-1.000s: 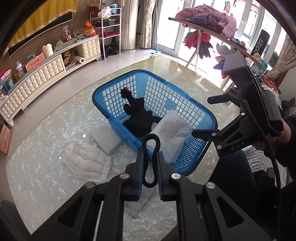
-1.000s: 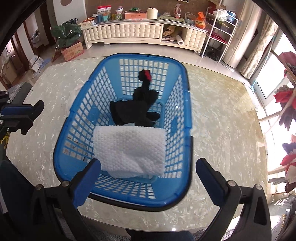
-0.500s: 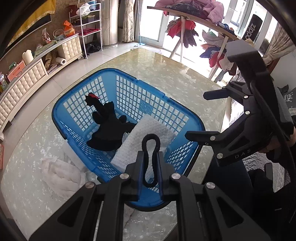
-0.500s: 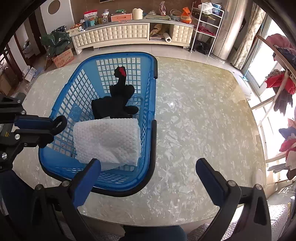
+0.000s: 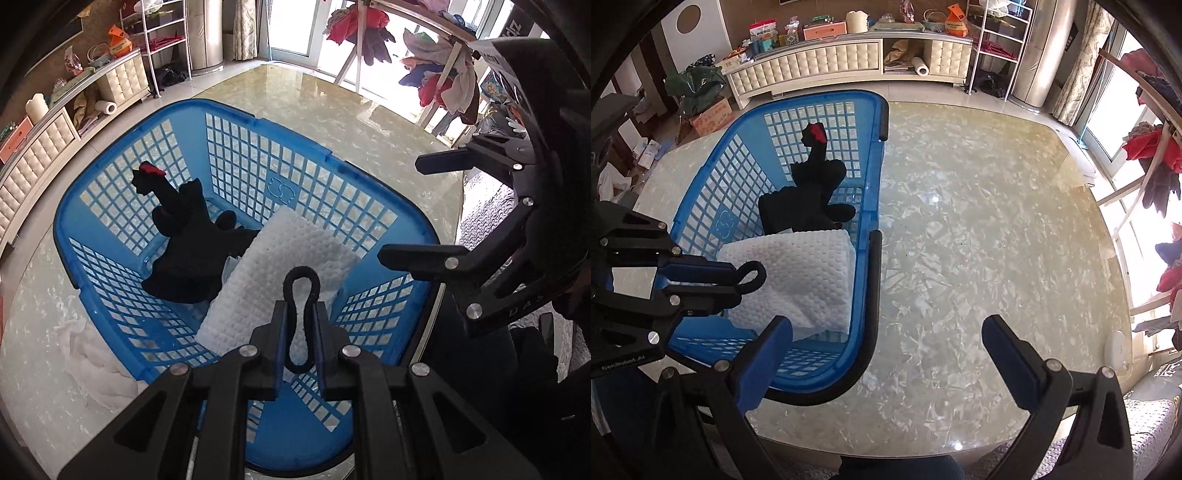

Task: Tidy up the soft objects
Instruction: 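Carry the black ring over the basket with the left gripper and drop it onto the towel, then withdraw both tools from the basket toward the white quilted pad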

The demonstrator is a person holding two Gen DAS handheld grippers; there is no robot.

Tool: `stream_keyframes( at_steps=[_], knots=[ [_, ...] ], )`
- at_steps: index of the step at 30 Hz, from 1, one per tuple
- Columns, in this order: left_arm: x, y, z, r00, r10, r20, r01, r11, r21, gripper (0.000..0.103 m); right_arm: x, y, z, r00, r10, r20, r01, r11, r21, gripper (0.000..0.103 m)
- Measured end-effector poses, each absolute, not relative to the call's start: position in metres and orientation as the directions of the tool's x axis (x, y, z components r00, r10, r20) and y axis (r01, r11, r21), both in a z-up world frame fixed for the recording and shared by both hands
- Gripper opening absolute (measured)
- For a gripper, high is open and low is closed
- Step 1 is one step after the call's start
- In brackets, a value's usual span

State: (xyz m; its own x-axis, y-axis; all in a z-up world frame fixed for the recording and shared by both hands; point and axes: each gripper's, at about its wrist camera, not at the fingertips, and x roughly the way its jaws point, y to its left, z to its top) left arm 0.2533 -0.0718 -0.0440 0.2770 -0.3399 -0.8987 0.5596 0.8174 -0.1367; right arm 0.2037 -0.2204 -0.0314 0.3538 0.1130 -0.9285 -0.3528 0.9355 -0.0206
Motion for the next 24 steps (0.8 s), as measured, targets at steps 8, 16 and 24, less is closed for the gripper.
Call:
stream_keyframes(
  at_steps=[8, 16, 24],
  knots=[
    [0.26, -0.075, -0.057, 0.266, -0.322, -0.909, 0.566, 0.815, -0.123, 0.012, 0.207, -0.226, -0.037, 0.338, 0.114, -0.934, -0.348, 0.937, -0.012, 0.103],
    [0.263, -0.077, -0.058, 0.284, -0.304, -0.909, 0.559, 0.823, -0.1, 0.061, 0.209, -0.231, -0.037, 0.334, 0.125, -0.934, -0.345, 0.939, 0.002, 0.103],
    [0.268, -0.076, -0.054, 0.316, -0.276, -0.908, 0.536, 0.842, -0.069, 0.089, 0.208, -0.237, -0.03, 0.349, 0.142, -0.926, -0.332, 0.943, 0.019, 0.103]
  ],
)
